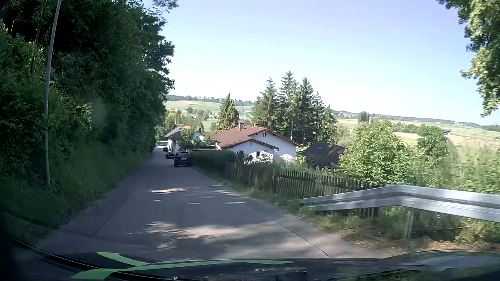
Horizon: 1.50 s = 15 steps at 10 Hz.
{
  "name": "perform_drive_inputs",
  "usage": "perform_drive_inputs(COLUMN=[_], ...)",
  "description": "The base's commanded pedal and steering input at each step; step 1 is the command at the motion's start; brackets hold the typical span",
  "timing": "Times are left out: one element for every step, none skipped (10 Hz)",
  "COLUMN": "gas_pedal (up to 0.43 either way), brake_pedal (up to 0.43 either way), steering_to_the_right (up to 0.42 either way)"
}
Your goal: Follow the waypoints while adhering to traffic rules and regulations
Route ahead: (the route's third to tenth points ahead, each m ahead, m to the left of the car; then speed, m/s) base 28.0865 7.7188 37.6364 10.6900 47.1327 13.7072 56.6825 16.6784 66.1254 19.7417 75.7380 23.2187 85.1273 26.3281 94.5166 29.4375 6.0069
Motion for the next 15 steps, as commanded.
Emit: perform_drive_inputs(gas_pedal=[0.000, 0.000, 0.000, 0.000, 0.000, 0.000, 0.000, 0.000, 0.000, 0.000, 0.000, 0.000, 0.000, 0.000, 0.000], brake_pedal=[0.165, 0.165, 0.165, 0.165, 0.159, 0.159, 0.159, 0.159, 0.165, 0.165, 0.165, 0.165, 0.165, 0.165, 0.171], steering_to_the_right=[-0.157, -0.157, -0.157, -0.156, -0.156, -0.155, -0.153, -0.152, -0.152, -0.151, -0.148, -0.142, -0.139, -0.138, -0.134])
